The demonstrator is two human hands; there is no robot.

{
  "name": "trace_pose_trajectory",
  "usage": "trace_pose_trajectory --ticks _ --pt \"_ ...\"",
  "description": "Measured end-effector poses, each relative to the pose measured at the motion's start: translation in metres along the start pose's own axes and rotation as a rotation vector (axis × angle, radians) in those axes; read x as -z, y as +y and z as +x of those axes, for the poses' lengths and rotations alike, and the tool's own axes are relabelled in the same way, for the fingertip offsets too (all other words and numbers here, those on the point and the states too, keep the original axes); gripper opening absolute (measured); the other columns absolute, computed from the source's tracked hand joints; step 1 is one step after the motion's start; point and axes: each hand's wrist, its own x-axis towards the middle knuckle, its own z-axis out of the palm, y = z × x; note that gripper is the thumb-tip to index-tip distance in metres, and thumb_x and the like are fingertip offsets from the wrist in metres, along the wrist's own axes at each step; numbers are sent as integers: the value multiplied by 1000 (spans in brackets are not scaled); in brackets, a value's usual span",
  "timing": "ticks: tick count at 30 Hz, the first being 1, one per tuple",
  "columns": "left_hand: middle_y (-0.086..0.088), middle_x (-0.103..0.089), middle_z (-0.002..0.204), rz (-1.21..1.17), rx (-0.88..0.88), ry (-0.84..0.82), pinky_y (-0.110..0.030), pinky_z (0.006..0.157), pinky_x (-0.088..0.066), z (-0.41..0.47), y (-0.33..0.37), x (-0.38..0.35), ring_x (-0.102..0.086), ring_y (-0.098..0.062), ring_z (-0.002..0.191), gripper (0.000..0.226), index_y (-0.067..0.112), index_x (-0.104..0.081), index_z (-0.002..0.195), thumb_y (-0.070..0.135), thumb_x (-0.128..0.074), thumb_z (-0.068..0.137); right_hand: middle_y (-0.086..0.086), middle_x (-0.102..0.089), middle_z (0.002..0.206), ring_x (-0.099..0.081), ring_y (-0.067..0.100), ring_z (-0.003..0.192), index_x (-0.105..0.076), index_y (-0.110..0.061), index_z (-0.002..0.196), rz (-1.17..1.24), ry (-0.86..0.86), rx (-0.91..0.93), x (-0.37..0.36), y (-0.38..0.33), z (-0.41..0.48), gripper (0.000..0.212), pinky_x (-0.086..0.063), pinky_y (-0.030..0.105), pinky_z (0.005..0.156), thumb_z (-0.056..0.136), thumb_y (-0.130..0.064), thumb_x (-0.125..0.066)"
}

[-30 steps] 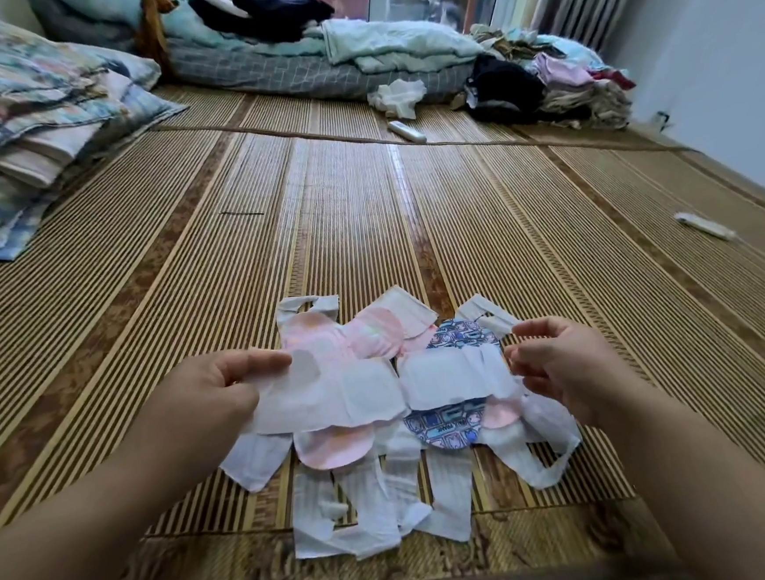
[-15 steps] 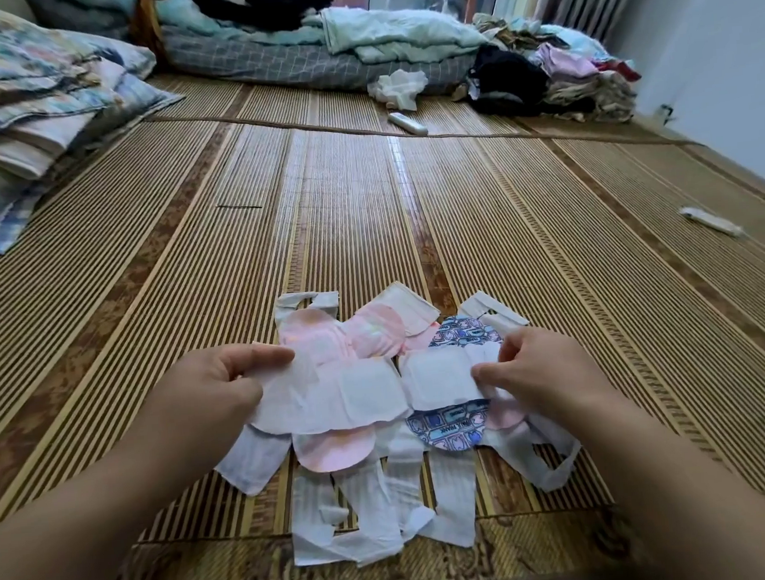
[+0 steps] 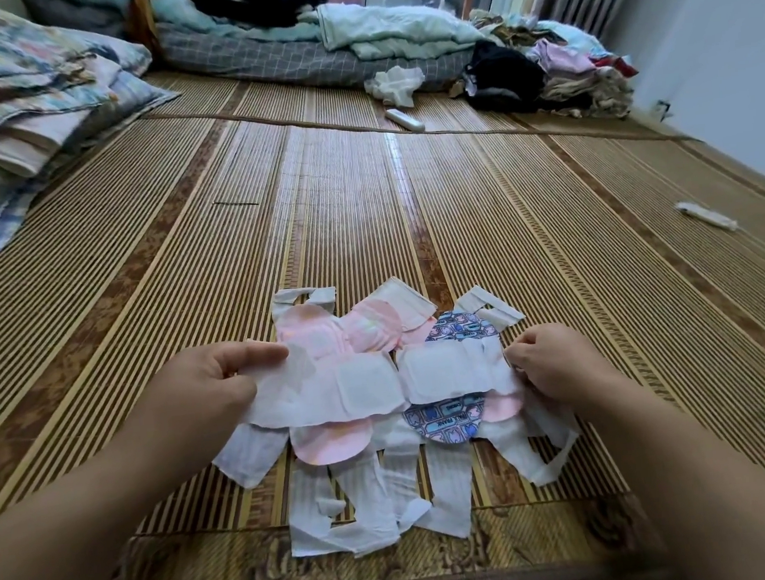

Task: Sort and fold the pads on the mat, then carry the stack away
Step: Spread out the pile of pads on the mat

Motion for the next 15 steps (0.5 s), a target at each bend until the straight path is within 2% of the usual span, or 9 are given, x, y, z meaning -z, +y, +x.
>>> trace_pose_trajectory --ticks 3,5,8,11,15 --pt "17 -70 61 14 -5 -11 -16 30 -27 -1 1 -1 -37 -5 31 47 35 -71 90 -4 -46 83 8 -65 63 -48 14 49 -67 -12 69 41 35 39 -6 -3 -2 29 -37 30 48 86 -33 -60" --pt "22 -68 60 20 -8 -13 -16 29 -27 -1 2 -2 -36 -5 31 47 36 -71 91 -4 -46 83 1 -64 61 -54 13 49 -65 -17 65 24 38 35 -12 -8 -4 33 -38 27 45 81 -46 -65" --pt "21 -68 60 23 -12 -12 -16 30 -27 -1 2 -3 -36 -5 32 47 35 -71 92 -4 -46 83 3 -66 63 -62 17 58 -67 -15 63 -44 41 -5 -16 -14 0 27 -44 30 48 80 -36 -66" --pt "20 -70 64 19 -17 -20 -16 30 -26 -1 2 -2 -35 -5 32 47 36 -71 90 -4 -46 83 12 -68 68 -58 21 60 -70 -5 67 -13 25 -25 -12 -14 5 22 -44 31 54 82 -19 -60" --pt "22 -69 62 7 -21 -31 -16 31 -27 0 0 0 -35 -5 32 50 39 -69 86 -5 -45 84 8 -57 61 -42 15 50 -67 -6 71 131 -26 -51 -1 -10 4 29 -32 28 45 90 -24 -58"
